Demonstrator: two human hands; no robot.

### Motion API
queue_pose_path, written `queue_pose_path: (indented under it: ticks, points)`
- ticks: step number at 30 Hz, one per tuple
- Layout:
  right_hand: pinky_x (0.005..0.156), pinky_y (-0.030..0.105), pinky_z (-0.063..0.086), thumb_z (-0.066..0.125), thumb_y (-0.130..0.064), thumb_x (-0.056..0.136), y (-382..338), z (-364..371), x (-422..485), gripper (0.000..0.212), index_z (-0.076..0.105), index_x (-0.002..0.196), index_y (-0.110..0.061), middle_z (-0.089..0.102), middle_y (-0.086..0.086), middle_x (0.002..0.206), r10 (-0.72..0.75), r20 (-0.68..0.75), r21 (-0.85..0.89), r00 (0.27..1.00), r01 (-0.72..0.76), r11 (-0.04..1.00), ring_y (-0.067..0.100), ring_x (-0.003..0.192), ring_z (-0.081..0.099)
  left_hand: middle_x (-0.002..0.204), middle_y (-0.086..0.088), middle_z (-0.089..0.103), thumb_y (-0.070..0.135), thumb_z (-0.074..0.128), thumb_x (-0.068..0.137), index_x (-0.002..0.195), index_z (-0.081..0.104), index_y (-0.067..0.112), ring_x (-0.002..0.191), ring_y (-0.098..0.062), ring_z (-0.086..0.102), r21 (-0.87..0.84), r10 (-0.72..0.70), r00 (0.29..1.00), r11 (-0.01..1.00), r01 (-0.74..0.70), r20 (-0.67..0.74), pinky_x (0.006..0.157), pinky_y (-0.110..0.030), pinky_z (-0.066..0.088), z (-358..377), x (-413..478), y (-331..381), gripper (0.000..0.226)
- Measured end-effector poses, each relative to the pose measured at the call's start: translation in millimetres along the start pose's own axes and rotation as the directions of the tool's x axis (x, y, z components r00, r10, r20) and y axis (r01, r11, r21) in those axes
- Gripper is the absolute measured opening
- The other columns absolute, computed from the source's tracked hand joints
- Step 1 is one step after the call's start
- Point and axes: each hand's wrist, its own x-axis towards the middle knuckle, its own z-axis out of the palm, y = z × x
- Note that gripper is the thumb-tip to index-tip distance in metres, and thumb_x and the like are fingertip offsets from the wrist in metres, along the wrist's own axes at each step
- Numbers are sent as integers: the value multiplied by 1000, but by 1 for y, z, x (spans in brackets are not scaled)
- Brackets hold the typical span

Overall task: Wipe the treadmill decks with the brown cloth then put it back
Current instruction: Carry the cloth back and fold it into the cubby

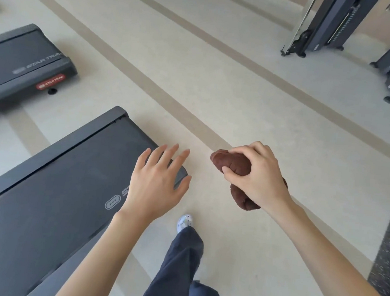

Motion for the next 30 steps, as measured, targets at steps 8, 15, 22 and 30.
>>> queue_pose_path:
  ticks: [8,15,22,30]
  points:
    - [96,44,39,75,-29,73,9,-22,113,29,68,101,-25,55,-6,97,11,3,55,1000,-11,998,18,105,49,132,-3,56,42,36,86,127,58,17,119,-26,54,-38,-29,999,999,27,-41,102,-42,36,-7,108,-18,52]
    - [94,45,40,77,-28,72,12,-32,213,31,68,102,-23,55,-3,97,-48,-35,39,998,50,998,20,102,50,135,-1,54,45,36,88,129,56,20,125,-26,48,-7,-27,998,1000,27,-57,104,-43,34,-8,210,-32,52]
    - [93,44,41,75,-31,73,50,-27,309,32,68,103,-24,54,-5,97,-94,28,57,995,92,994,17,101,49,133,-2,56,46,34,88,126,58,23,126,-27,48,13,-100,995,995,101,-30,105,-45,34,14,296,-28,51]
    - [93,44,41,76,-29,73,104,-52,440,32,68,103,-23,55,-6,97,-175,134,113,976,160,981,17,101,50,131,-2,57,46,34,87,124,60,21,126,-27,48,7,-234,971,972,234,-55,104,-46,35,33,426,6,51]
